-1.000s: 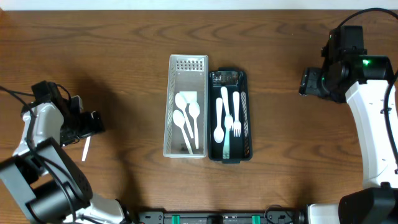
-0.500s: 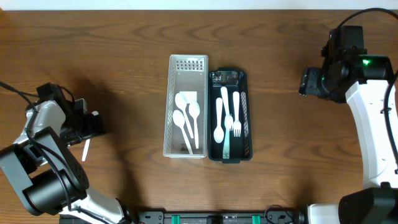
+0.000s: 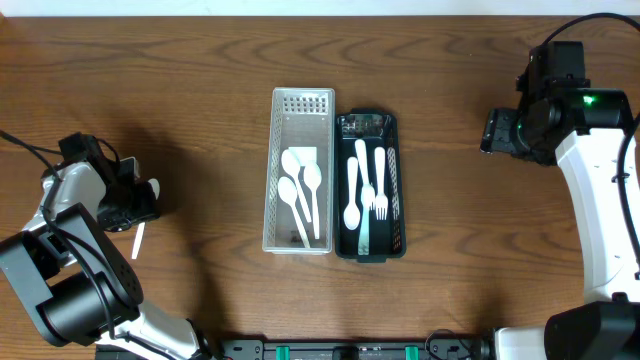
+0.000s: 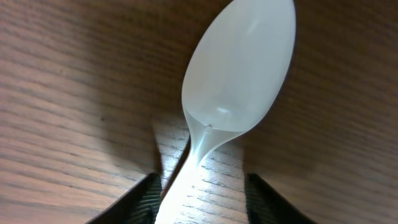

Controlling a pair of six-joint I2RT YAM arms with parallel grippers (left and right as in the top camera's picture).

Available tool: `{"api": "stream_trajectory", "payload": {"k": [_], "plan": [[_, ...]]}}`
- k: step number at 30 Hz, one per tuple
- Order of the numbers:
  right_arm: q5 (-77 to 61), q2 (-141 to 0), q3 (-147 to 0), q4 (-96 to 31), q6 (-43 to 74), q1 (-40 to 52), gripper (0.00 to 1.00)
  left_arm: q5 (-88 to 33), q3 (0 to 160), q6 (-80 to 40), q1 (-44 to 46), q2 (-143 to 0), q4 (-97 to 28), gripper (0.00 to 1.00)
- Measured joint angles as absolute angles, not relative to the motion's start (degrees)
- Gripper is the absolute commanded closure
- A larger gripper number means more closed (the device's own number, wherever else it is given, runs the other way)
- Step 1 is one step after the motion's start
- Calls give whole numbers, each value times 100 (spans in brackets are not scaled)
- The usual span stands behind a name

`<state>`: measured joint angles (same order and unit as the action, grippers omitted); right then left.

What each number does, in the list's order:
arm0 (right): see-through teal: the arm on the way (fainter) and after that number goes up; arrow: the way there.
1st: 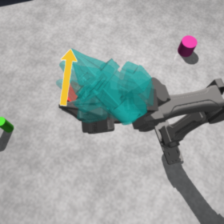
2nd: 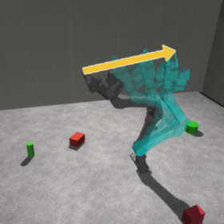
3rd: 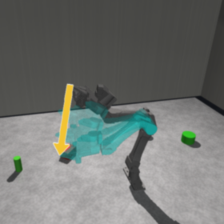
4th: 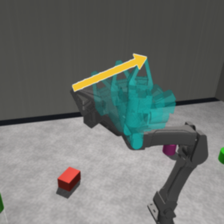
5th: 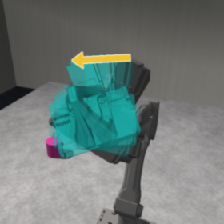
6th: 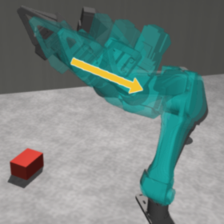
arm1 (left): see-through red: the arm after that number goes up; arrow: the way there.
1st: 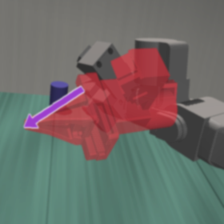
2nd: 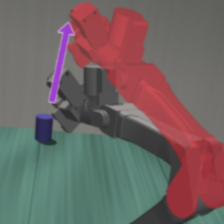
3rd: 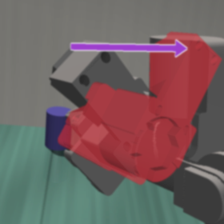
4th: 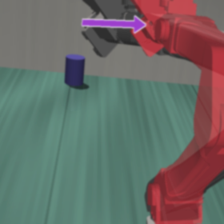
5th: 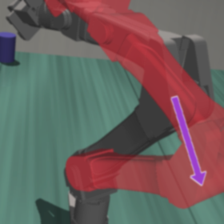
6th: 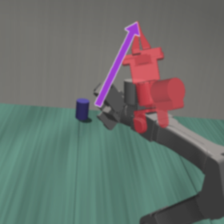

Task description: Pack container

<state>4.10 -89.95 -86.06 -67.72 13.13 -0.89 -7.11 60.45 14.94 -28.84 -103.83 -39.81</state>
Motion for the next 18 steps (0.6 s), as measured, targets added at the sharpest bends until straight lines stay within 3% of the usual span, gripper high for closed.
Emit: {"api": "stream_trajectory", "payload": {"k": [5,18], "plan": [[410,-8995,-8606,-6772,1315,-89,27,-714,6038,1507,-2884,-10383,-3979,69],[410,-8995,-8606,-6801,1313,-89,27,-711,6038,1507,-2884,-10383,-3854,71]]}}
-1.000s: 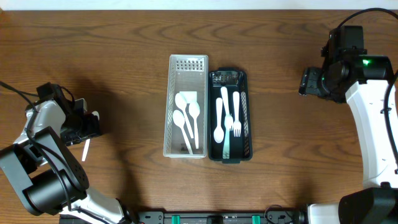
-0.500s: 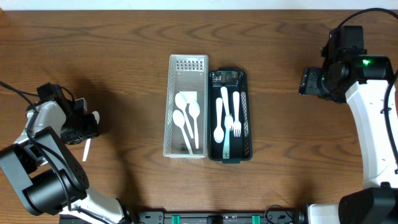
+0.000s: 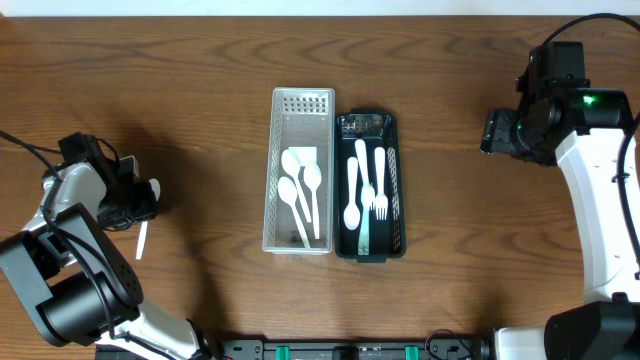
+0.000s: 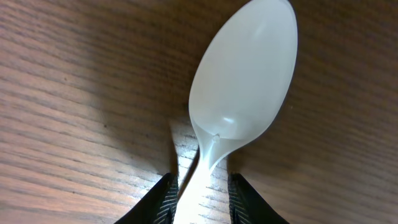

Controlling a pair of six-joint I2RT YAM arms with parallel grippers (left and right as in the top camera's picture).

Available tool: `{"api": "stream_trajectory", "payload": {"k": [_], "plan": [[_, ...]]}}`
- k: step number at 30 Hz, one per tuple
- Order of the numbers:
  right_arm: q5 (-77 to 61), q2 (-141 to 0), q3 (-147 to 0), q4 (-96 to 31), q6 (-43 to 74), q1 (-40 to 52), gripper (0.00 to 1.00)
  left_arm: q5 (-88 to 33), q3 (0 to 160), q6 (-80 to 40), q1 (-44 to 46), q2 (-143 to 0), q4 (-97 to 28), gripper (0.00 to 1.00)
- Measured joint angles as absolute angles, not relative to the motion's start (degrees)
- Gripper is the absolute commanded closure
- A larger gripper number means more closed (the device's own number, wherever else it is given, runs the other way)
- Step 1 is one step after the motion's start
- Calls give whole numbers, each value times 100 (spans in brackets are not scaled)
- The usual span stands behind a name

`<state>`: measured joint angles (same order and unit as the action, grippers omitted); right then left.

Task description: Pack container

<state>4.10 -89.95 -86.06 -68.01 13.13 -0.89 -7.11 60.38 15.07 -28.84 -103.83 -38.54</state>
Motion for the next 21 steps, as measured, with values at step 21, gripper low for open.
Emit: {"api": "stream_trajectory", "payload": {"k": [21], "plan": [[410,-8995,-8606,-6921,1313,-89,27,-711,6007,1505,-2884,-10486,-3555,72]]}}
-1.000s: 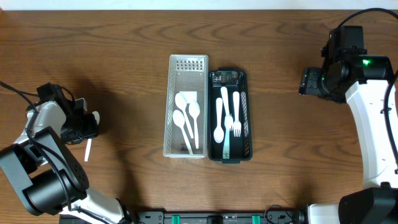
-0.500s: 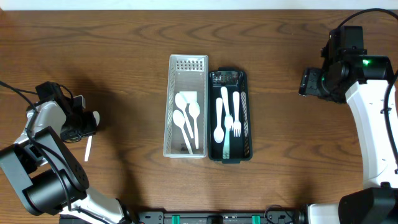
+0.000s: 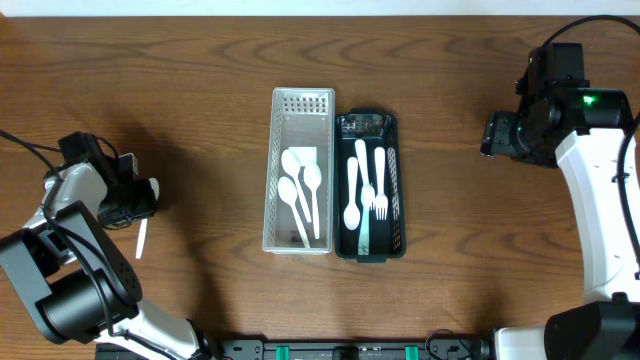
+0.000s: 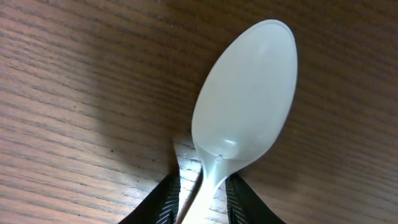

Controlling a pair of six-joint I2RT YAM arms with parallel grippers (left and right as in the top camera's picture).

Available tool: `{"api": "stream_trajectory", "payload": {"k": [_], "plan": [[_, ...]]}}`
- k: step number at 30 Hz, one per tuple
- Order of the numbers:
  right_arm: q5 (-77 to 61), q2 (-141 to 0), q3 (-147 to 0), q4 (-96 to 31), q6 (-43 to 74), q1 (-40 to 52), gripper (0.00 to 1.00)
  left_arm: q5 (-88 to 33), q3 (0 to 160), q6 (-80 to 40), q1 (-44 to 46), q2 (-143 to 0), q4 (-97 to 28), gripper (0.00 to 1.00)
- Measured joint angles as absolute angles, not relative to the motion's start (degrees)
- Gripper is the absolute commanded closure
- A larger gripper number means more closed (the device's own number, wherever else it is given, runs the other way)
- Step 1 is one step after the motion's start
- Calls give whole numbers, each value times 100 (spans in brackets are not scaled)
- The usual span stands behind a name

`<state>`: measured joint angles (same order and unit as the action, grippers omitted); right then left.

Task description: Pack container

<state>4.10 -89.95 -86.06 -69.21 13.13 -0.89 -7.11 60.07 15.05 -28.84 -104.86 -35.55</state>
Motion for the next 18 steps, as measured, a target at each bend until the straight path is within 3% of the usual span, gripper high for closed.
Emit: {"api": "stream_trajectory", "payload": {"k": [4,11,18], "plan": [[410,-8995,-8606,-6921,1313,-89,27,-709,6062,1503,-2884,-10534,-3603,72],[410,-8995,-8606,-6936,1313,-89,27,-620,6095,1481,-2906,-10562,-3579,94],[410,-8995,-8606,-6938,1313,-89,27,-626,6136,1249,-2910,-10567,-3642,94]]}}
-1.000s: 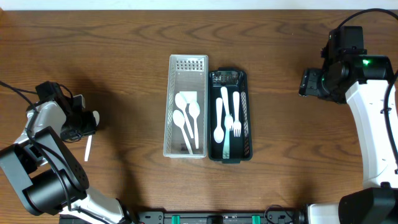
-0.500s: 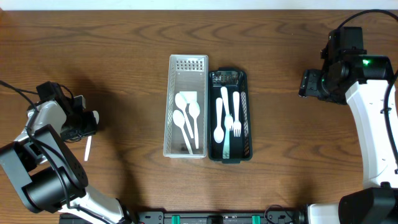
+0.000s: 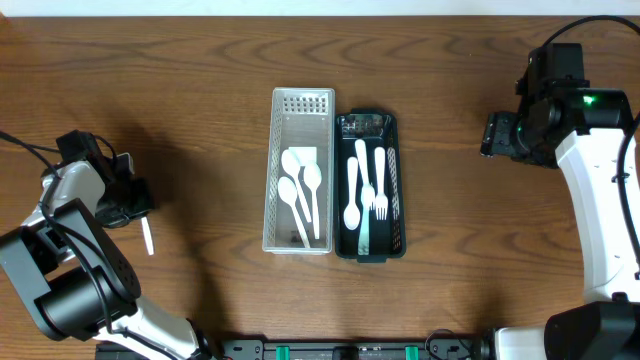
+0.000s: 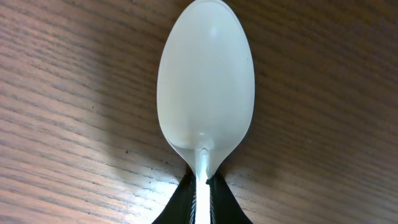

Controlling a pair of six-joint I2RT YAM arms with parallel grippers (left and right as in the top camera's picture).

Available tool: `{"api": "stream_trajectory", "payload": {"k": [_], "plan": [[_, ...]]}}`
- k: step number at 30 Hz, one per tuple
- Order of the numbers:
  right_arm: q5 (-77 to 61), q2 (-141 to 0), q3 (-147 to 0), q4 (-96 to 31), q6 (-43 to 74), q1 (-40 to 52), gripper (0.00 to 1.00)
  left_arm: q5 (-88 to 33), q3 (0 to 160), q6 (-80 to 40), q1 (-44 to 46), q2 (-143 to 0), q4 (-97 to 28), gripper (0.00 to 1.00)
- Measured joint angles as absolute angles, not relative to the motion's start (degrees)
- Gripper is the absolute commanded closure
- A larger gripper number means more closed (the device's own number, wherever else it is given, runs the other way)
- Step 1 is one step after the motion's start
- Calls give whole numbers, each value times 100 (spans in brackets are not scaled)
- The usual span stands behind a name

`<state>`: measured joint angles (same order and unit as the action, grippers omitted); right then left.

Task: Pack container
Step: 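Carry the spoon into the grey basket and open the left gripper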

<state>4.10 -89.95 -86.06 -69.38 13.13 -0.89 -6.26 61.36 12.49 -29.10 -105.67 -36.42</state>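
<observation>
A white plastic spoon (image 4: 205, 81) lies on the wooden table at the far left, bowl pointing away from the wrist camera. My left gripper (image 4: 200, 186) is shut on its neck, both dark fingers pressed to the handle. From overhead the left gripper (image 3: 128, 203) stands over the spoon, whose handle end (image 3: 148, 237) sticks out below it. A white perforated basket (image 3: 303, 101) at the table's middle holds three white spoons. Beside it, a dark tray (image 3: 398, 205) holds white forks and spoons. My right gripper (image 3: 497, 132) hangs at the far right, away from both containers.
The basket and the dark tray stand side by side, touching, in the table's middle. The table's far edge runs along the top of the overhead view. A black cable trails by the left arm (image 3: 25, 145).
My left gripper's jaws have gone from a narrow gap around the spoon's neck to shut on it. The spoon now lies straight in the wrist view. The right arm has not moved.
At first my left gripper's jaws stood wide apart on either side of the spoon's handle on the table. At each later moment the gap was narrower and the spoon less tilted. Now they grip the neck. The containers and right arm stayed put.
</observation>
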Motion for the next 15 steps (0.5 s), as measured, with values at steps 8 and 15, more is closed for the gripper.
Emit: {"api": "stream_trajectory", "payload": {"k": [8,15], "plan": [[410,-8995,-8606,-6910,1313,-89,27,-913,6331,1031,-2543,-10510,-4458,94],[410,-8995,-8606,-6823,1313,-89,27,-1020,7067,766,-1079,-9347,-5312,94]]}}
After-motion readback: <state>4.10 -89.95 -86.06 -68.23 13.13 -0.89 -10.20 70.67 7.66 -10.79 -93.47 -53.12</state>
